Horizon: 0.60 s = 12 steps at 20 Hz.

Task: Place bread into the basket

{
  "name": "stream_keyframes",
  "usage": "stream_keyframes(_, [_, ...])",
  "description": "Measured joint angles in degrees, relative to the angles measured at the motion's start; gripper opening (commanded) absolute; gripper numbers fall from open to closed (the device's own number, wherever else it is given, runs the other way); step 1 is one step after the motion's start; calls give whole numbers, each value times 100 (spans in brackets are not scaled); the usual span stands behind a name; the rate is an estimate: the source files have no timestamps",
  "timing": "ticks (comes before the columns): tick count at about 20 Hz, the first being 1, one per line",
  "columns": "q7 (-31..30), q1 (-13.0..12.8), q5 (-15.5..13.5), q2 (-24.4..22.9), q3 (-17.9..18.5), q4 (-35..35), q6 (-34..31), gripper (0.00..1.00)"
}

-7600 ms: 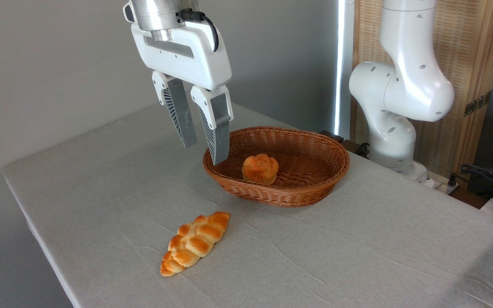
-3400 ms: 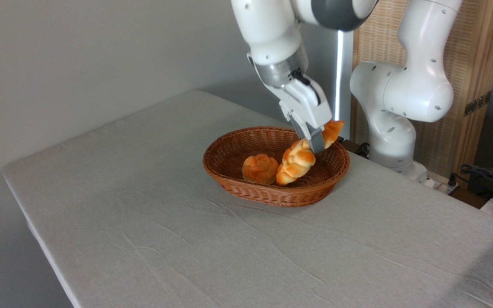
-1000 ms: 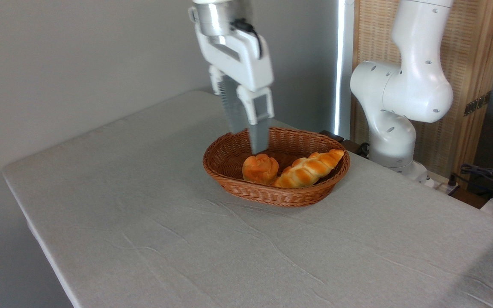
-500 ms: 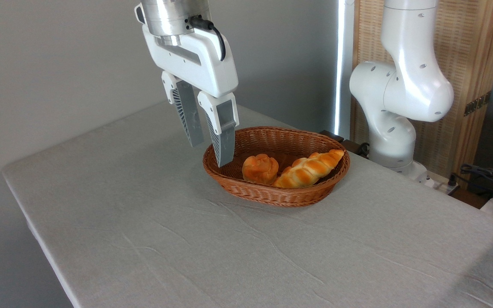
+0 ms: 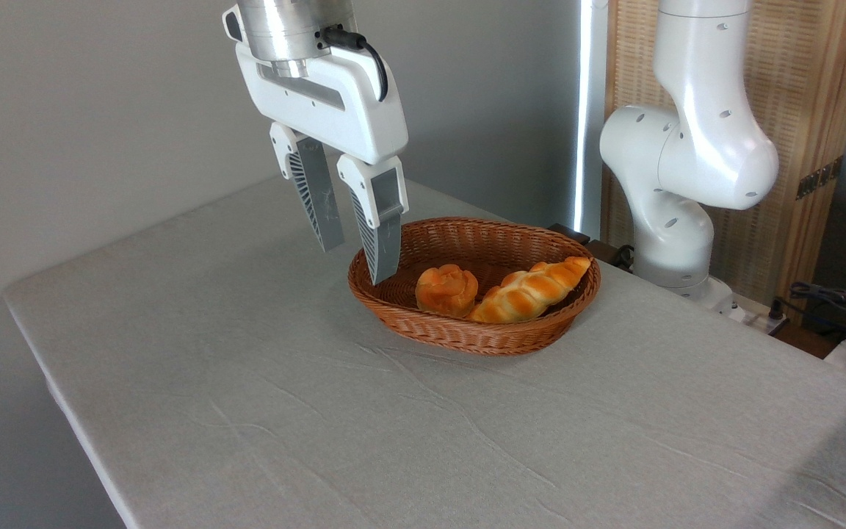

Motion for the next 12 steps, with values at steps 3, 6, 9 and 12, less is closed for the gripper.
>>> stream_keyframes(3, [-2, -17, 55, 6, -2, 0, 0, 100])
stream_keyframes(6, [-2, -22, 57, 12, -3, 0, 0, 100])
stream_keyframes(9, [-2, -23, 57, 12, -3, 0, 0, 100])
stream_keyframes(12, [-2, -23, 57, 12, -3, 0, 0, 100])
